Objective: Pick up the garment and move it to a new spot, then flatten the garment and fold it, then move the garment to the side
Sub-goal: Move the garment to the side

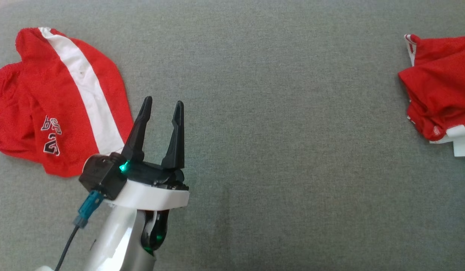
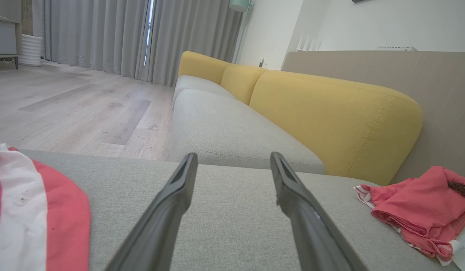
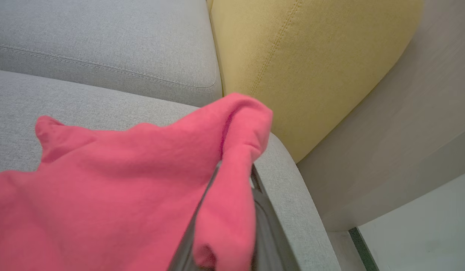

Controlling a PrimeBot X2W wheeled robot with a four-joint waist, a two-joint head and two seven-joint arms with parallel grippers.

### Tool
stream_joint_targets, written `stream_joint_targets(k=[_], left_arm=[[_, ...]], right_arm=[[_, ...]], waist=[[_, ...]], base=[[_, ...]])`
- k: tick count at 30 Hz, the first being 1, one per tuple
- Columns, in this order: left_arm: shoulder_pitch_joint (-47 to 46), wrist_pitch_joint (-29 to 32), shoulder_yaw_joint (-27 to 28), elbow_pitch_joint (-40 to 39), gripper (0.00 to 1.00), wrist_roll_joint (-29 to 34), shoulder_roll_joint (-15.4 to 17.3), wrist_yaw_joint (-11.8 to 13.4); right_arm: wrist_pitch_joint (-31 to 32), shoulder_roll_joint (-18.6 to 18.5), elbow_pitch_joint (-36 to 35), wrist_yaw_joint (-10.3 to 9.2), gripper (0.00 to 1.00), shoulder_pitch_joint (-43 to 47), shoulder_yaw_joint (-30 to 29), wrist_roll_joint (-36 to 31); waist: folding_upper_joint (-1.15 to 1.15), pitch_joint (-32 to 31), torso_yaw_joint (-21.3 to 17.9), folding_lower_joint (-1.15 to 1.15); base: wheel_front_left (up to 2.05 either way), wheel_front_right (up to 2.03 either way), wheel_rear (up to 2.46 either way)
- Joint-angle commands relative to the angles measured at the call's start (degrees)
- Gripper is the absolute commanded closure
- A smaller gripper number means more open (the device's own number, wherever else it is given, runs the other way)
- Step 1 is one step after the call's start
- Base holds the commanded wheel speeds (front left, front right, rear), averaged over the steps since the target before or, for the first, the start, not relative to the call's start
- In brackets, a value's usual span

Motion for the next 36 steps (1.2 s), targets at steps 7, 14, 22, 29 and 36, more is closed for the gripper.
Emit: stream_joint_targets(k=[7, 14, 22, 29, 36], left_arm=[[-2.78, -0.28, 1.94, -1.74, 0.00, 0.06, 0.23, 0.09], [-2.44, -0.28, 2.56, -1.18, 0.00, -0.39, 0.23, 0.09], [-0.37, -0.28, 5.15, -1.30, 0.00, -0.27, 0.22, 0.09], [3.34, -0.28, 7.23, -0.90, 0.00, -0.11, 0.22, 0.09], [6.92, -0.28, 8.19, -0.44, 0.00, -0.88, 0.22, 0.09]], right_arm=[[-1.60, -0.74, -1.16, -0.05, 0.06, -1.75, -1.21, -1.37], [-3.15, 2.34, -4.06, -0.05, 0.00, -1.40, -2.19, -0.88], [-5.73, 11.00, -15.75, -0.05, 0.00, 2.86, -1.35, 2.81], [-4.38, 21.08, -29.85, -0.05, 0.00, 11.39, 1.13, 7.73], [-4.61, 27.10, -36.84, -0.05, 0.00, 21.01, 3.34, 10.04]], waist=[[0.00, 0.22, -0.09, 0.00], [0.00, -1.76, -0.41, 0.00], [0.00, -6.80, -0.64, 0.00], [0.00, -11.63, -0.55, 0.00], [0.00, -14.01, -0.45, 0.00]], base=[[0.00, 0.00, 0.00], [0.00, 0.00, 0.00], [0.00, 0.00, 0.00], [0.00, 0.00, 0.00], [0.00, 0.00, 0.00]])
